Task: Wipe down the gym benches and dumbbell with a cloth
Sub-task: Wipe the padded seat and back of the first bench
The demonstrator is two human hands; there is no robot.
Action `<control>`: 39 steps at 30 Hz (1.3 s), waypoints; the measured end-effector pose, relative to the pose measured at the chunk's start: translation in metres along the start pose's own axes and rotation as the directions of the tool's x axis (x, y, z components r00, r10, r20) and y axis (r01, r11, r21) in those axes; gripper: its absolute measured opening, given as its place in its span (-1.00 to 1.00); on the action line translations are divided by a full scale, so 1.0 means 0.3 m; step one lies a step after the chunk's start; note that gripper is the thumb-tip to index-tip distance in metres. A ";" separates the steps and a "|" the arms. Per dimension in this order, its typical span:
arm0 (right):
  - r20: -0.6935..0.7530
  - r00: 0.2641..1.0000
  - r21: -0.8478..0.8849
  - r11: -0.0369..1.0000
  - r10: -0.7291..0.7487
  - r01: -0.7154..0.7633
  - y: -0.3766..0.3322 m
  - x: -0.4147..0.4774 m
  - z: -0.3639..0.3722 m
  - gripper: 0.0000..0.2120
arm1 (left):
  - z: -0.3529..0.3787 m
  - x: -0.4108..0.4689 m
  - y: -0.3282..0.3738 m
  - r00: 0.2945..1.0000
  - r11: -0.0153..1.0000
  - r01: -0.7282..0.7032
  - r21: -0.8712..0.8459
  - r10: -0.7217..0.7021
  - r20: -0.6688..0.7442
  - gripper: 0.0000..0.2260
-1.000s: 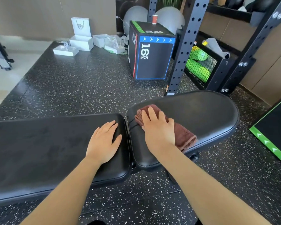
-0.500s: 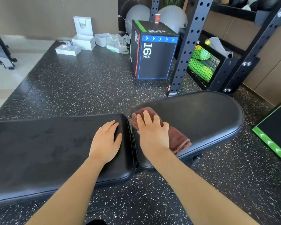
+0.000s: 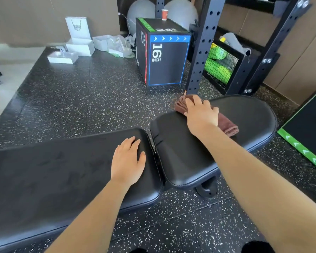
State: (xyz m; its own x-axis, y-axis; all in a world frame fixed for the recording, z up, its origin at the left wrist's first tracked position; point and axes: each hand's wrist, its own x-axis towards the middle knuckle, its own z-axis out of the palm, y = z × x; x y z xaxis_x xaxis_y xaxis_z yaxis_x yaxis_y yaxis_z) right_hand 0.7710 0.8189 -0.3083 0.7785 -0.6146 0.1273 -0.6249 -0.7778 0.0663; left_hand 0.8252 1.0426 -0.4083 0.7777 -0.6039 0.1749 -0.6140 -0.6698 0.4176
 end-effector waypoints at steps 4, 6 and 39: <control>-0.062 0.994 -0.005 0.996 -0.089 0.089 0.005 -0.169 0.011 -0.59 | -0.004 0.000 0.006 1.000 1.000 0.018 -0.001 -0.018 -0.006 -0.57; -0.073 0.989 0.012 0.992 -0.125 0.126 -0.022 -0.252 0.024 -0.58 | -0.009 -0.001 0.010 1.000 0.999 0.023 -0.027 -0.024 -0.015 -0.58; -0.404 0.887 0.111 0.951 -0.223 0.289 0.047 -0.520 0.141 -0.63 | 0.009 -0.171 0.085 0.999 0.993 0.016 0.119 -0.011 -0.045 -0.58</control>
State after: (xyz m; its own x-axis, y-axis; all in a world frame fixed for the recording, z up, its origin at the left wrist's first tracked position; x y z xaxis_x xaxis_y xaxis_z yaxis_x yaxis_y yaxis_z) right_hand 0.6430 0.8983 -0.3689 0.8065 -0.3191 0.4978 -0.3623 -0.9320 -0.0104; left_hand 0.7693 1.0555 -0.4091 0.7895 -0.5765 0.2105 -0.6131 -0.7259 0.3116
